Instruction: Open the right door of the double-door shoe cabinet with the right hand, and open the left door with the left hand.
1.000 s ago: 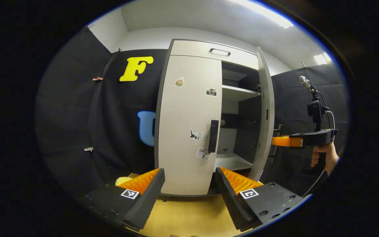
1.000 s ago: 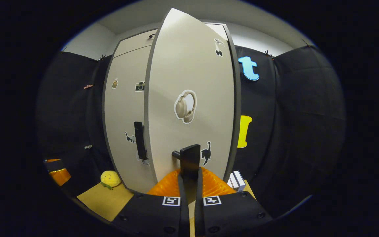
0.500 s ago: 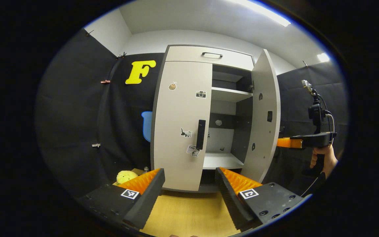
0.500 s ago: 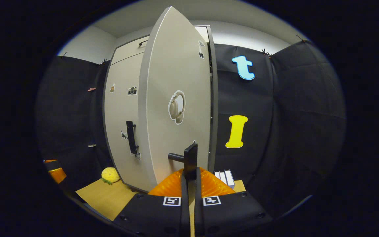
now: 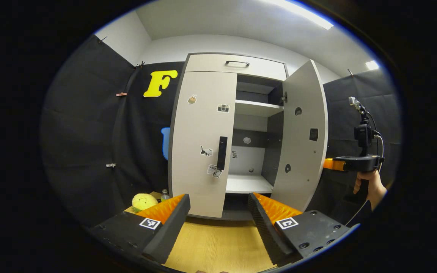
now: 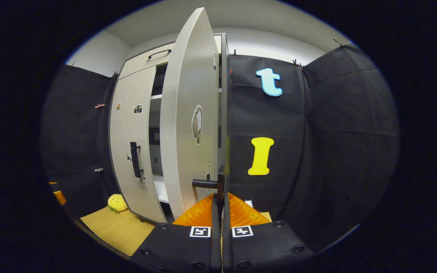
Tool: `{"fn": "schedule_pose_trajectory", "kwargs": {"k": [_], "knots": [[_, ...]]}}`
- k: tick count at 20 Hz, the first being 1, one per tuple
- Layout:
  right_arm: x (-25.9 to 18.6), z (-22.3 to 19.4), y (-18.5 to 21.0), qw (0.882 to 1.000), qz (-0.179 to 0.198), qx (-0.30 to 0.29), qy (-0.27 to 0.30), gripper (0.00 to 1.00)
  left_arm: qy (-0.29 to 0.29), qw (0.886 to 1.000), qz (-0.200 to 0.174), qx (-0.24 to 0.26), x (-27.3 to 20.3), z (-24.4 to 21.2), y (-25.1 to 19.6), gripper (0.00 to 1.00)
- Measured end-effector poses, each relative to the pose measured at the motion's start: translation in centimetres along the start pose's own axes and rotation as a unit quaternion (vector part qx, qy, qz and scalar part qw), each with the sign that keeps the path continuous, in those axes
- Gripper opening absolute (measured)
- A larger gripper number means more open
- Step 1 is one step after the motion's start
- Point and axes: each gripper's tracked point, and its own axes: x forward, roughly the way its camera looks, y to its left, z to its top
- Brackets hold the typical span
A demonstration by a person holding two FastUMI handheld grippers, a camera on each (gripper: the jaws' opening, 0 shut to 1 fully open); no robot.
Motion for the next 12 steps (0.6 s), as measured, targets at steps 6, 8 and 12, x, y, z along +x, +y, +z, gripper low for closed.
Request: {"fn": "schedule_pose_trajectory", "kwargs": {"k": [6, 8, 12], "knots": [[-1.1, -0.3, 0.5, 1.000, -0.014, 0.024, 0.006, 0.05, 0.010, 1.000, -0.006, 0.006, 1.7, -0.5, 1.5, 0.95], [-1.7, -0.4, 0.3, 1.000, -0.023, 0.014, 0.006, 0.05, 0.011, 1.000, -0.010, 0.001, 2.7, -0.3, 2.5, 0.95], [-3.0, -0.1, 0.2, 0.999, -0.043, -0.005, -0.004, 0.05, 0.009, 1.000, -0.027, -0.001, 5.2, 0.1, 4.9, 0.95]]}}
